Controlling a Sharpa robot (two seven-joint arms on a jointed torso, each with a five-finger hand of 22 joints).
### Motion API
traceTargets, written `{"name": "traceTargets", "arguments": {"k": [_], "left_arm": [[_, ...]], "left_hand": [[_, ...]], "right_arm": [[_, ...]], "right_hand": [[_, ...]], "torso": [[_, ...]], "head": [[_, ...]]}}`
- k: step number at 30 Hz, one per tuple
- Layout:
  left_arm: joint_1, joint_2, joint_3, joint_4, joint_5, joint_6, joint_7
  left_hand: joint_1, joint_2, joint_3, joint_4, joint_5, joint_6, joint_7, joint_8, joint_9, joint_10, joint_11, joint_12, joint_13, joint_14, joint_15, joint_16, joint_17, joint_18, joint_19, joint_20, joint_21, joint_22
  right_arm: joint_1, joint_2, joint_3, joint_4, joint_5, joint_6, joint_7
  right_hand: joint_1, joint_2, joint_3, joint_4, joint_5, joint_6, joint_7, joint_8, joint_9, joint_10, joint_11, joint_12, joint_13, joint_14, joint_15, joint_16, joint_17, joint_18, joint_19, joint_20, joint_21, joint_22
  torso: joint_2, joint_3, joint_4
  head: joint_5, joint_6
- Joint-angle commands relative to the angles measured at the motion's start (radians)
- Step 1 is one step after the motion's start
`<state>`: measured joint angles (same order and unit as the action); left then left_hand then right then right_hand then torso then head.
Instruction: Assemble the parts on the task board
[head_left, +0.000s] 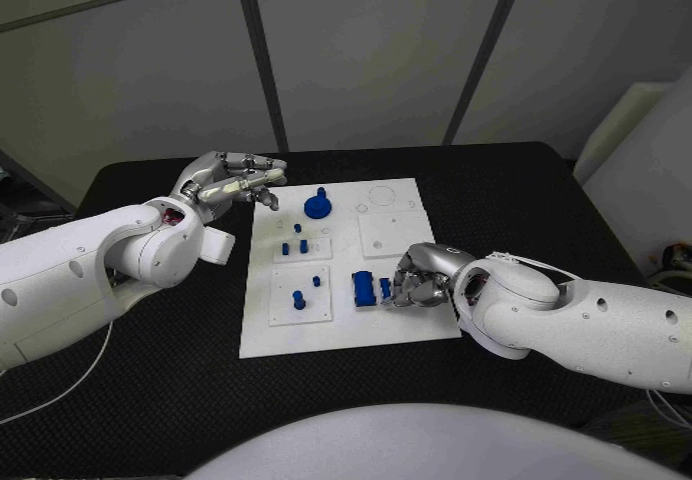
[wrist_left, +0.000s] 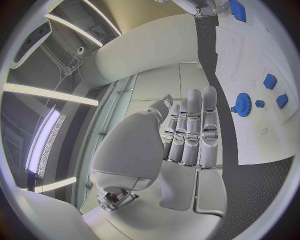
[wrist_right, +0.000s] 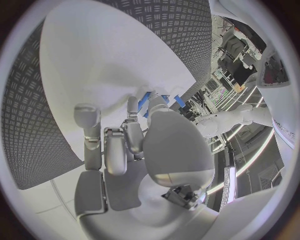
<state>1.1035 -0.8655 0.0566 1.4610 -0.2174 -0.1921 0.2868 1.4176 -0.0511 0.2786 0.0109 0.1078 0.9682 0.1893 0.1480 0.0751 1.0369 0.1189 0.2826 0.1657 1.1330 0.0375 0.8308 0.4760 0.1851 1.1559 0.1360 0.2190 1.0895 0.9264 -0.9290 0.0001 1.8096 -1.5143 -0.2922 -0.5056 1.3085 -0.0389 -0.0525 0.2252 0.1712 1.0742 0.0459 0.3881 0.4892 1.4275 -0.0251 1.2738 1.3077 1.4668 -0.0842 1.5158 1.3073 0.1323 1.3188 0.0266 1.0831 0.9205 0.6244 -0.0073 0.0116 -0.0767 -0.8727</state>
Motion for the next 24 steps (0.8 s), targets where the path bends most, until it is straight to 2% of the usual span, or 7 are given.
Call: {"name": "traceTargets", "arguments": {"k": [1, 9, 16, 21, 24], "left_arm": [[0.002, 0.000, 0.001, 0.000, 0.002, 0.013, 0.003], [0.002, -0.001, 0.001, 0.001, 0.002, 0.014, 0.001], [0.002, -0.002, 0.001, 0.001, 0.002, 0.014, 0.000], [0.002, -0.006, 0.001, 0.003, 0.002, 0.012, 0.000], [0.002, -0.007, 0.001, 0.001, 0.002, 0.011, 0.001]], "left_hand": [[0.007, -0.005, 0.007, -0.001, 0.005, -0.002, 0.001, 0.001, -0.001, -0.007, 0.000, 0.006, -0.001, -0.006, 0.002, -0.007, -0.001, -0.005, -0.001, -0.001, -0.001, 0.001], [0.008, -0.005, 0.008, -0.002, 0.005, -0.002, 0.001, 0.001, -0.001, -0.007, 0.000, 0.007, -0.002, -0.006, 0.002, -0.007, -0.001, -0.005, -0.001, -0.002, -0.001, 0.002], [0.008, -0.005, 0.008, -0.002, 0.005, -0.002, 0.001, 0.001, -0.001, -0.007, 0.000, 0.007, -0.002, -0.006, 0.002, -0.007, -0.001, -0.005, -0.001, -0.002, -0.001, 0.002], [0.008, -0.005, 0.008, -0.002, 0.005, -0.002, 0.001, 0.001, -0.001, -0.007, 0.000, 0.007, -0.002, -0.006, 0.002, -0.007, -0.001, -0.005, -0.001, -0.002, -0.001, 0.002], [0.008, -0.005, 0.008, -0.002, 0.005, -0.002, 0.001, 0.001, -0.001, -0.007, 0.000, 0.007, -0.002, -0.006, 0.002, -0.007, -0.001, -0.005, -0.001, -0.002, -0.001, 0.002]], "right_arm": [[0.001, 0.003, 0.000, -0.011, -0.019, 0.000, 0.001], [0.000, 0.001, 0.000, -0.005, -0.003, -0.003, 0.020], [0.000, -0.024, 0.000, 0.025, 0.021, -0.026, 0.068], [0.001, -0.066, 0.000, 0.053, 0.090, -0.071, 0.172], [0.001, -0.089, 0.000, 0.062, 0.148, -0.099, 0.236]], "right_hand": [[0.011, 0.005, -0.005, -0.002, -0.002, -0.001, -0.008, 0.007, 0.001, 0.003, -0.007, 0.005, 0.028, 0.088, -0.008, -0.001, 0.192, -0.010, 0.002, -0.006, -0.001, 0.001], [0.010, 0.000, -0.013, -0.001, -0.003, 0.000, -0.007, 0.008, 0.001, 0.002, -0.007, 0.004, 0.027, 0.088, -0.007, -0.002, 0.190, -0.009, 0.001, -0.006, -0.003, -0.001], [0.005, -0.013, -0.035, 0.003, 0.010, -0.005, -0.004, 0.008, 0.001, -0.007, -0.004, -0.012, 0.014, 0.084, -0.005, -0.013, 0.177, -0.006, -0.007, -0.004, -0.018, -0.019], [0.012, -0.018, -0.062, 0.007, 0.031, -0.047, 0.015, -0.010, -0.007, -0.068, 0.011, -0.113, -0.064, 0.065, 0.007, -0.072, 0.108, 0.012, -0.060, 0.005, -0.113, -0.131], [0.008, -0.023, -0.083, 0.018, 0.038, -0.112, 0.040, -0.046, -0.023, -0.133, 0.033, -0.217, -0.145, 0.045, 0.024, -0.136, 0.039, 0.029, -0.114, 0.018, -0.214, -0.246]], "torso": [[-0.001, -0.0008, -0.0017], [-0.001, -0.0009, -0.0009], [-0.001, -0.0008, -0.0019], [-0.003, -0.0025, -0.0015], [-0.005, -0.0027, -0.0004]], "head": [[-0.002, 0.000], [-0.004, 0.000], [-0.005, 0.001], [-0.007, 0.005], [-0.007, 0.008]]}}
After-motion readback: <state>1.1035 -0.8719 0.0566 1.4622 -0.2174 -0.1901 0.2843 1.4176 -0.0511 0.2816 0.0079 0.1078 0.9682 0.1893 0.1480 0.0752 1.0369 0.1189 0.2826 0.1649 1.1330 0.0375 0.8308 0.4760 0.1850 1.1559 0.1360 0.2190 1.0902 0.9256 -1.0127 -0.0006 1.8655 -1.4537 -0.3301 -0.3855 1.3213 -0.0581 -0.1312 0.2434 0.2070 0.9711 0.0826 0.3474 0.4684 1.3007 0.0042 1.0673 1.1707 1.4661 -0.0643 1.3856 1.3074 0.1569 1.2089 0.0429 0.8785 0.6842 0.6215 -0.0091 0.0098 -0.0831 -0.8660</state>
